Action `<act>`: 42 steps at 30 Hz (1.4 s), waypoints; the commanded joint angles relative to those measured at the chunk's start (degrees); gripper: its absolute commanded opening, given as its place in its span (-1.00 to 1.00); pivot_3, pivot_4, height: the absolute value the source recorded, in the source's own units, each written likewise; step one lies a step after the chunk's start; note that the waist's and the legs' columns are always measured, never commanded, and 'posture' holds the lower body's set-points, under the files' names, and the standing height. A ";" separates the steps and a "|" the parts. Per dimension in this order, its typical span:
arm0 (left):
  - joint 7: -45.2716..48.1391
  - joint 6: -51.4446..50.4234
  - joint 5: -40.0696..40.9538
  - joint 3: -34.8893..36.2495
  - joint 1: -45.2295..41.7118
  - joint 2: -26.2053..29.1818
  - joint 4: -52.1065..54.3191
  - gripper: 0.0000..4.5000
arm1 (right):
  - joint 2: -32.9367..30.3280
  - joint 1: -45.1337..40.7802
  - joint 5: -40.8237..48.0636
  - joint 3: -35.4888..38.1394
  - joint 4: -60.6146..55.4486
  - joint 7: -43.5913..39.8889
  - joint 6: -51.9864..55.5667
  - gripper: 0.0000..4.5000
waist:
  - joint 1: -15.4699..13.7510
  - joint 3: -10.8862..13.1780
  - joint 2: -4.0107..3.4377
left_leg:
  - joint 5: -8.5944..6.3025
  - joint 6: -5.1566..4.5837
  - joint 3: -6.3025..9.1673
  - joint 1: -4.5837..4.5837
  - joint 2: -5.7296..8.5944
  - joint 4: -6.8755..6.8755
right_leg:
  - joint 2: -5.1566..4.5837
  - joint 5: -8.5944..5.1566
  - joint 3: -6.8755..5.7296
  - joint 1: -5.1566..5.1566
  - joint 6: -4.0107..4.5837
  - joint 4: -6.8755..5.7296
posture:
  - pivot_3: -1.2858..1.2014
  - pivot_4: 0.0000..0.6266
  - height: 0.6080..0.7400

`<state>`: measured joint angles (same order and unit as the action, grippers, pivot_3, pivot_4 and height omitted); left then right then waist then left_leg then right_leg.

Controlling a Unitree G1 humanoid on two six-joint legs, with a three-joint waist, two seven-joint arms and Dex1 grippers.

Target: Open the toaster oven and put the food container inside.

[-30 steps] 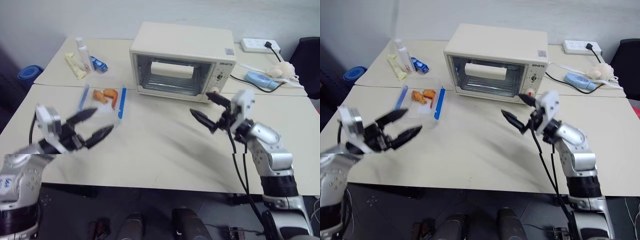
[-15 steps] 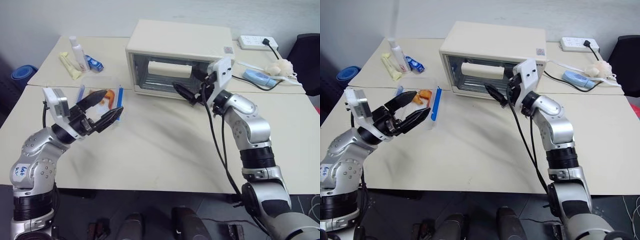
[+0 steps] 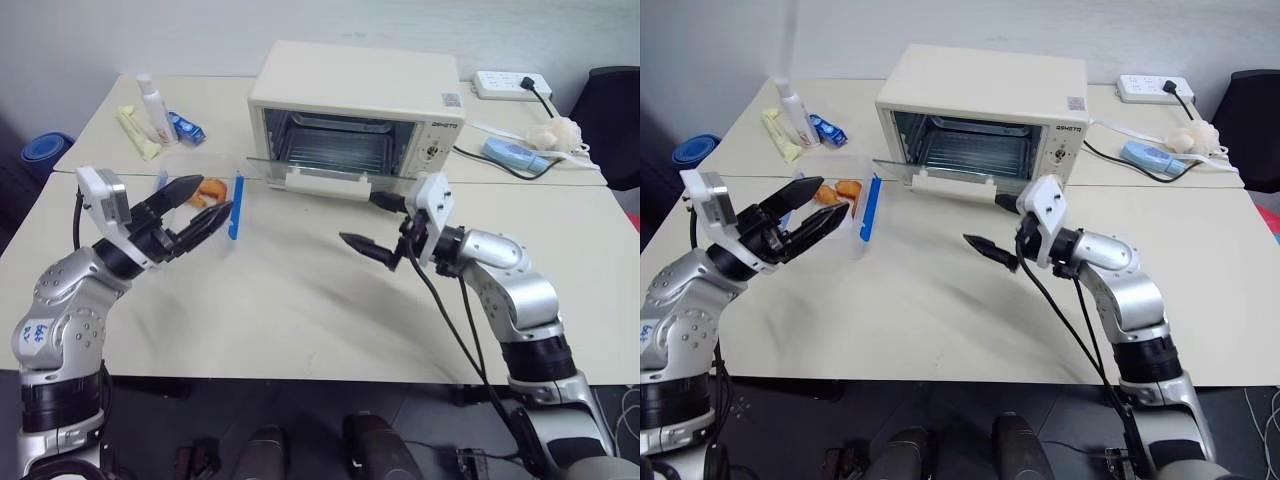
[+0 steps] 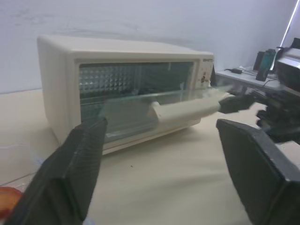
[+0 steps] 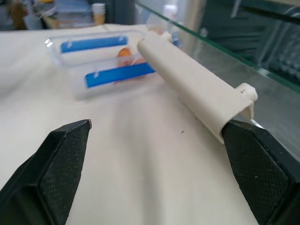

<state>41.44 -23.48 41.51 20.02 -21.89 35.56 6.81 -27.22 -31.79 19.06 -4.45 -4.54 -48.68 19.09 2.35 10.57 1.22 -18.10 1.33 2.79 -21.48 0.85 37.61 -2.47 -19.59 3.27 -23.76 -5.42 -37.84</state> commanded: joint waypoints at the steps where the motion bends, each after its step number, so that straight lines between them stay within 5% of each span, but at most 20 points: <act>1: 1.08 1.90 -3.23 -1.18 -5.79 1.25 -6.45 0.22 | -0.78 0.53 -0.98 -1.45 -3.64 -3.16 -5.04 1.00 | -0.07 0.00 0.00 | -0.02 -0.04 0.00 0.01 0.00 0.00 | 0.00 0.00 0.00 0.00 0.00 -0.02 | 0.03 -0.52 1.00; 10: 5.09 13.86 -17.03 -10.11 -27.82 -1.63 -35.49 -0.99 | 0.42 0.34 -3.13 -1.95 -0.94 -3.26 -9.32 1.00 | -0.44 0.01 0.01 | 0.06 0.10 -0.01 -0.06 0.02 0.16 | 0.04 0.01 -0.13 -0.03 -0.02 -0.06 | 0.03 -0.52 1.00; 15: 6.57 20.98 -21.88 -12.10 -36.35 -5.34 -49.24 -0.99 | 0.04 2.25 -3.94 -1.39 -1.25 -2.78 -10.33 1.00 | -0.23 0.01 0.01 | -0.01 0.02 -0.22 -0.08 0.06 0.20 | 0.01 0.03 -0.17 -0.13 -0.06 -0.11 | 0.03 -0.52 1.00; 22: 16.27 24.62 -25.56 -15.45 -38.07 -5.23 -54.28 -0.99 | -2.70 9.62 -4.32 1.79 -4.72 -1.31 -11.99 1.00 | -0.77 0.01 0.01 | -0.02 0.02 -0.17 -0.23 0.06 0.27 | -0.01 0.03 -0.09 -0.22 -0.06 -0.12 | 0.03 -0.52 1.00; 32: 25.17 29.19 -33.43 -23.25 -32.89 -2.69 -48.08 -0.99 | -6.54 32.86 -1.06 14.08 -13.77 -0.15 -16.58 1.00 | -1.26 0.01 0.02 | -0.02 -0.04 0.01 -0.49 0.15 0.55 | -0.06 0.10 -0.01 -0.22 -0.18 -0.14 | 0.03 -0.52 1.00; 42: 16.23 22.24 -40.14 -27.00 -25.45 -4.08 -37.18 -0.99 | -5.76 37.37 3.02 18.37 -17.11 1.53 -15.72 1.00 | -0.83 0.01 0.01 | -0.03 -0.17 -0.02 -0.44 0.12 0.57 | -0.01 0.13 0.12 -0.22 -0.25 -0.26 | 0.03 -0.52 1.00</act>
<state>60.07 0.63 2.15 -7.72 -48.07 31.23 -31.97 -33.24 5.41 20.04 12.26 -19.21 -47.59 3.85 1.52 10.58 1.24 -18.13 1.15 2.78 -21.92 0.98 38.18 -2.49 -19.46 3.39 -23.97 -5.67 -38.09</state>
